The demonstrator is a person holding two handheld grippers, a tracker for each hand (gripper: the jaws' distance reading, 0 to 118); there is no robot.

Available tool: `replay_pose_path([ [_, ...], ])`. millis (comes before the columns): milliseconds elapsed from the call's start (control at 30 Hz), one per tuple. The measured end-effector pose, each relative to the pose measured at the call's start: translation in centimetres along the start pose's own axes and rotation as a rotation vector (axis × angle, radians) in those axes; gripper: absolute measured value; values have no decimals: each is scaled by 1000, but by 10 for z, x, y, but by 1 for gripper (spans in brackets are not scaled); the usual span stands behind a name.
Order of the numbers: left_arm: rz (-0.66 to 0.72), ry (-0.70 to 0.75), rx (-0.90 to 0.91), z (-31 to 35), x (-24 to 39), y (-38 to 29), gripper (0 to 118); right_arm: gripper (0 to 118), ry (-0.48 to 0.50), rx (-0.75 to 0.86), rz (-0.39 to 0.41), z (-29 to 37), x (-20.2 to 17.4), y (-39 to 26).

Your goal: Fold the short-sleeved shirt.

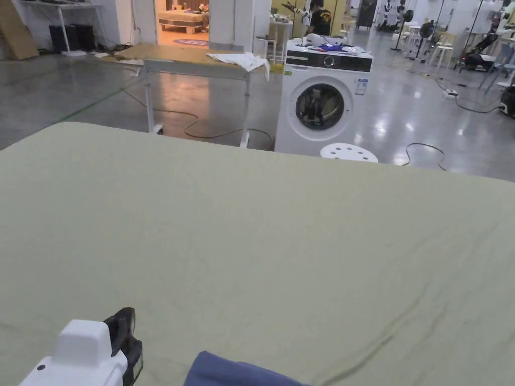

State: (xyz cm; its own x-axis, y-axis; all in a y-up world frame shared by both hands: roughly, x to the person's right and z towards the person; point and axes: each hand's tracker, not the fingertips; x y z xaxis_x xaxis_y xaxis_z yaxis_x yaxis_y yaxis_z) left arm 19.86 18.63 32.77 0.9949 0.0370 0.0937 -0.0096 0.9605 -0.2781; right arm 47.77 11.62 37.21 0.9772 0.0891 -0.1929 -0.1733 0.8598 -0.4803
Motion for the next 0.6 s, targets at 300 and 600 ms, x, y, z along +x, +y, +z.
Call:
replay_pose_path([
  [300,139,-223,-289,-24,-26,-15,16,2,-68,-81,-121,-33,13,-23],
  [600,463,-577,-608,-95,-72,-27,82,2,-107,-74,-130,-34,8,-28],
])
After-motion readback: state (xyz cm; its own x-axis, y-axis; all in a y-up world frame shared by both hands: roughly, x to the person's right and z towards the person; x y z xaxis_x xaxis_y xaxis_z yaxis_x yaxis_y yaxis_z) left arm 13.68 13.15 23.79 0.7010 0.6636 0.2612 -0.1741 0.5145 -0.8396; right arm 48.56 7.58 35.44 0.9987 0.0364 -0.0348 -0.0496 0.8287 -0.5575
